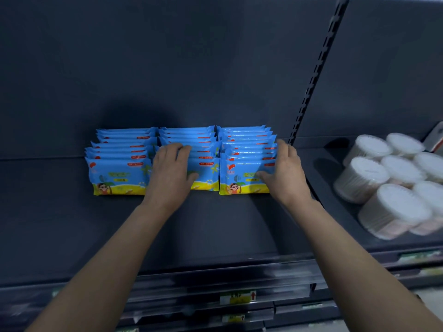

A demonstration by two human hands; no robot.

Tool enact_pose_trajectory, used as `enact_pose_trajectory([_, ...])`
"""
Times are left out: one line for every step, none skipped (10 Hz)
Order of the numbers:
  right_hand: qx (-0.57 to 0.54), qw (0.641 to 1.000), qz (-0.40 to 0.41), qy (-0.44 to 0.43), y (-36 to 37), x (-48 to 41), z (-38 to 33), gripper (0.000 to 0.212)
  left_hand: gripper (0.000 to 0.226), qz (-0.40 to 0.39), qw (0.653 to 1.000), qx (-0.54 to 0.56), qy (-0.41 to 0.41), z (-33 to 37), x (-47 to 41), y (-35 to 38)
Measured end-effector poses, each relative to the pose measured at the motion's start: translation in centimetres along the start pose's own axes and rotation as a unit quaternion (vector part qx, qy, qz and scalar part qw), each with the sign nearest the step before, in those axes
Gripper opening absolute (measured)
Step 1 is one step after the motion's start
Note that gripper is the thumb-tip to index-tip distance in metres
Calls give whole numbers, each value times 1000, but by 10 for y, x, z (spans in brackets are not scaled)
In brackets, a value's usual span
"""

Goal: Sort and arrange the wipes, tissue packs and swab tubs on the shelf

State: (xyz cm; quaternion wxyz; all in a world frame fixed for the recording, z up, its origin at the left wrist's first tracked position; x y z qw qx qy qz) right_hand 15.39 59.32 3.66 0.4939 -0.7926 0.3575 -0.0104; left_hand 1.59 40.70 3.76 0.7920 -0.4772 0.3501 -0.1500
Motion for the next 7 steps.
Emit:
enact_pose_trajectory([6,1000,13,-19,-9,0,-4,66,48,14,999,27,25,16,4,-5])
enact_pose_trajectory([8,999,27,-38,-22,0,-3,56,39,24,997,55,53,38,7,-8])
enact_pose_trajectory([25,999,23,-42,-34,1,3,47,34,15,996,68,62,55,9,-4])
enact_pose_trajectory([37,998,13,-52,-43,5,13,37,28,15,994,77,75,73,15,1])
enact_pose_trajectory([37,997,-15,-67,-44,11,24,30,29,12,994,74,85,89,26,5])
enact_pose_trajectory([39,993,-46,-101,-40,21,30,31,25,20,993,62,97,96,42,9])
enact_pose_trajectory([50,990,-75,-104,-39,31,36,32,23,18,994,56,94,101,52,11])
Point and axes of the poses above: each hand's wrist, its own x-axis away from the middle knuckle, its own y-axis out of the palm, z = x × y, the point moved 7 cm from there along -x, towards the middle knuckle, and after that the axes turned 8 degrees about -y, right-handed, at the moved point
